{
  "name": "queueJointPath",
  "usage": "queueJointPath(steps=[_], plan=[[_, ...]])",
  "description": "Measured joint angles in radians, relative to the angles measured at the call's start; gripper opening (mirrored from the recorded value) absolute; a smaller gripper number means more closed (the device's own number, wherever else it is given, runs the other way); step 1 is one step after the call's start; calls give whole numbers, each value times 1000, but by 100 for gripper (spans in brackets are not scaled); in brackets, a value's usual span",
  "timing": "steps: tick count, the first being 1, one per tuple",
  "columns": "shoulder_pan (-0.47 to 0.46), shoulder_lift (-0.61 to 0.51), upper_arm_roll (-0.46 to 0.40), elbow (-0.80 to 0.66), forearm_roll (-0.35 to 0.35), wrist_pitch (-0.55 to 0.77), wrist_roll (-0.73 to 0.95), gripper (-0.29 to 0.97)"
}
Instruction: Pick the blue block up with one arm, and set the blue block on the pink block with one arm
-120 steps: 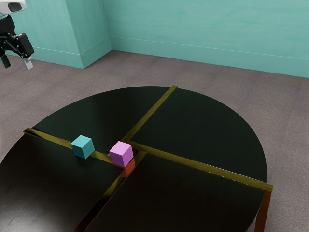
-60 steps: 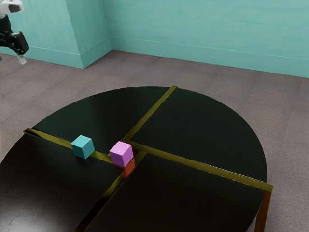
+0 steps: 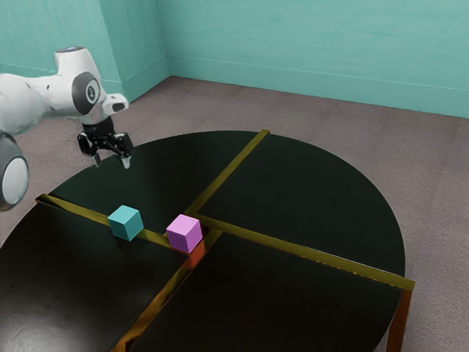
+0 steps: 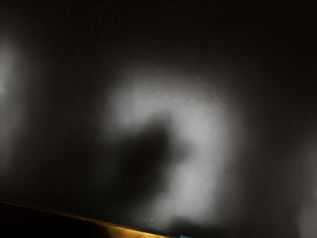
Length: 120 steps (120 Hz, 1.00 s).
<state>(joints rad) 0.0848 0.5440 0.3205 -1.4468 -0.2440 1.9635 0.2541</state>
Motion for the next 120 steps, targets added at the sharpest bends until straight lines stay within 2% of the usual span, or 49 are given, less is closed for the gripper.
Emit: queueJointPath(steps=[11, 26, 48, 66, 90, 98, 110, 120], plan=[[-1, 0, -45, -33, -24, 37, 9, 68], [2, -5, -57, -64, 9, 78, 37, 68], [2, -21, -60, -98, 26, 68, 85, 68], [1, 16, -77, -102, 27, 66, 114, 68], [1, 35, -79, -98, 74, 69, 143, 68], [1, -5, -78, -132, 82, 71, 150, 68], [1, -121, -78, -288, 84, 102, 155, 68], [0, -146, -78, -349, 83, 139, 158, 68]])
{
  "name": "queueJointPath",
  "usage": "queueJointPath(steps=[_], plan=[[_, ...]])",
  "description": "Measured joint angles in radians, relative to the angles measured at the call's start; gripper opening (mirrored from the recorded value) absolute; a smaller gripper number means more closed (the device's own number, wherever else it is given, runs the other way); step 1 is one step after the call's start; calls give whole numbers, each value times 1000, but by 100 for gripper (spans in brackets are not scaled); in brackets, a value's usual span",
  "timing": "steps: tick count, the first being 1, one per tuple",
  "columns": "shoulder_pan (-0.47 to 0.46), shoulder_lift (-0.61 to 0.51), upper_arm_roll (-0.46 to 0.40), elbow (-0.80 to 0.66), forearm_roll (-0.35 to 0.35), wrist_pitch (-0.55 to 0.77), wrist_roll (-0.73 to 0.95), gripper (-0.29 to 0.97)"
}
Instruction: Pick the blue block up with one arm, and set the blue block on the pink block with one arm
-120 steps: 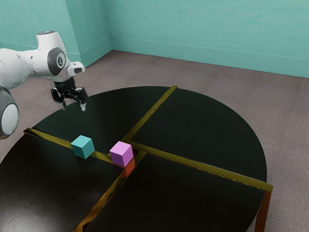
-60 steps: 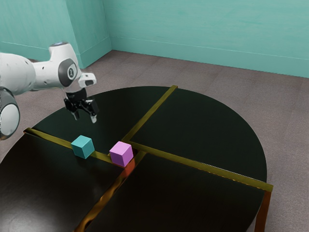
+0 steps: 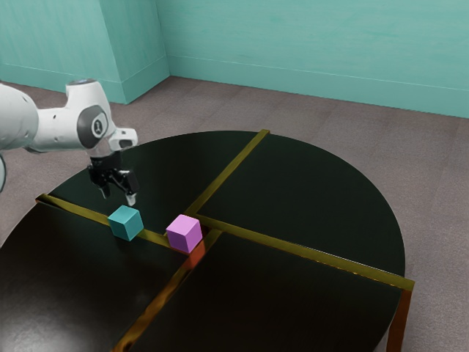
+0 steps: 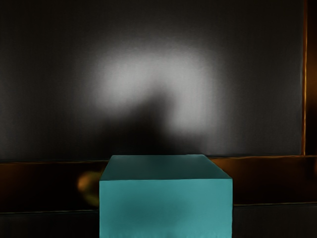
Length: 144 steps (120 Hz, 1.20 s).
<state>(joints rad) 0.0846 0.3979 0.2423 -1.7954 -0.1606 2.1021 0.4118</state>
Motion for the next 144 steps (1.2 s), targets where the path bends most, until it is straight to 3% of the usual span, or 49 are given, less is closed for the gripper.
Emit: queueJointPath(steps=[33, 65, 144], plan=[[0, -8, -1, -106, 3, 109, 4, 68], [0, 3, -16, -117, 3, 193, 12, 67], [4, 15, -32, -118, -20, 226, 55, 67]])
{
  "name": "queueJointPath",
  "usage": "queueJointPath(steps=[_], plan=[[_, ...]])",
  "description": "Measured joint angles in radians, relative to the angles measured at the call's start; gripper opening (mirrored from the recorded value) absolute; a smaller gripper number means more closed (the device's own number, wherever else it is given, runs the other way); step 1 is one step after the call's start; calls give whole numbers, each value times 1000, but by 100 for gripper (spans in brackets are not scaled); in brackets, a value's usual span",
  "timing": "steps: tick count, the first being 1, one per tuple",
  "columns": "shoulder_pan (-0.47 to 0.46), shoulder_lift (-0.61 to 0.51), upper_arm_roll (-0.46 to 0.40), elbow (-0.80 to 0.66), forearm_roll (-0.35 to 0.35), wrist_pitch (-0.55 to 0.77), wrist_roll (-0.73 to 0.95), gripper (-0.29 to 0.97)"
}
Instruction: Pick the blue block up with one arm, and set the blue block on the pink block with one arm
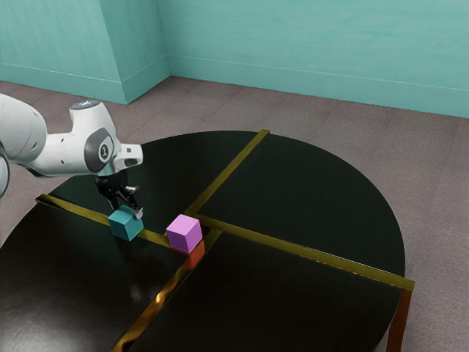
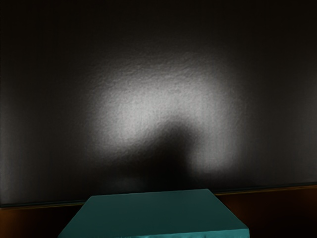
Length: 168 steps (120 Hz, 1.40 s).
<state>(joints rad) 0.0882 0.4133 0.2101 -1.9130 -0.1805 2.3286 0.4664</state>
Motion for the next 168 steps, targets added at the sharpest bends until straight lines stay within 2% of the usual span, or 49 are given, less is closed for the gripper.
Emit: queueJointPath(steps=[71, 126, 168], plan=[[8, 25, 0, -5, -2, 2, 16, 60], [9, 27, 0, -8, -1, 5, 20, 43], [-11, -39, -18, 0, 2, -22, -6, 37]])
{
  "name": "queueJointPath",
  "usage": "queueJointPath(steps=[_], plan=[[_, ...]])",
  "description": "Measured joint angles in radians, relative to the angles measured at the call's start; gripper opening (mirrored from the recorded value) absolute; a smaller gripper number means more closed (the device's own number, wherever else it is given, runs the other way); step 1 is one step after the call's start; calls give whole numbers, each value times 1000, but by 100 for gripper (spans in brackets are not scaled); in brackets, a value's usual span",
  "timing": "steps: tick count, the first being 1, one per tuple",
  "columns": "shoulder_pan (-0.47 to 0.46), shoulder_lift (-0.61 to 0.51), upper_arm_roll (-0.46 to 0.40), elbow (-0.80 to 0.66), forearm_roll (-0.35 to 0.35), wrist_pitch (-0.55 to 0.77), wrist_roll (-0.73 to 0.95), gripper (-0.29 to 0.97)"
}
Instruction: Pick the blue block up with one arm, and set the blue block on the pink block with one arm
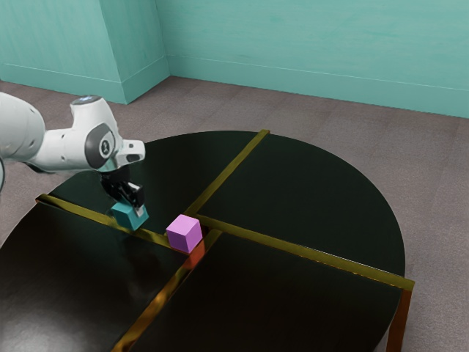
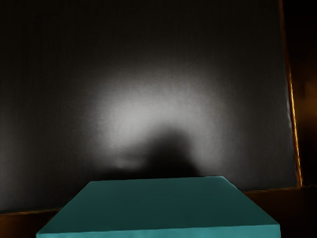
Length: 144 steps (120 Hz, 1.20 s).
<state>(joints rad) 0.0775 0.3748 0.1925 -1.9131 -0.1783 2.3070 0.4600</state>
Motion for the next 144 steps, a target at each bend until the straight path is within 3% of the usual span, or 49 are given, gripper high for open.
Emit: queueJointPath(steps=[24, 40, 76, 97, 144], plan=[[-95, -57, -38, 37, -29, -105, -74, 37], [-109, -105, -39, 38, -21, -202, -143, 37], [-110, -47, -59, 78, 15, -304, -293, 37], [-113, -46, -123, 85, 58, -252, -369, 37], [-111, -33, -129, 78, 78, -142, -433, 37]])
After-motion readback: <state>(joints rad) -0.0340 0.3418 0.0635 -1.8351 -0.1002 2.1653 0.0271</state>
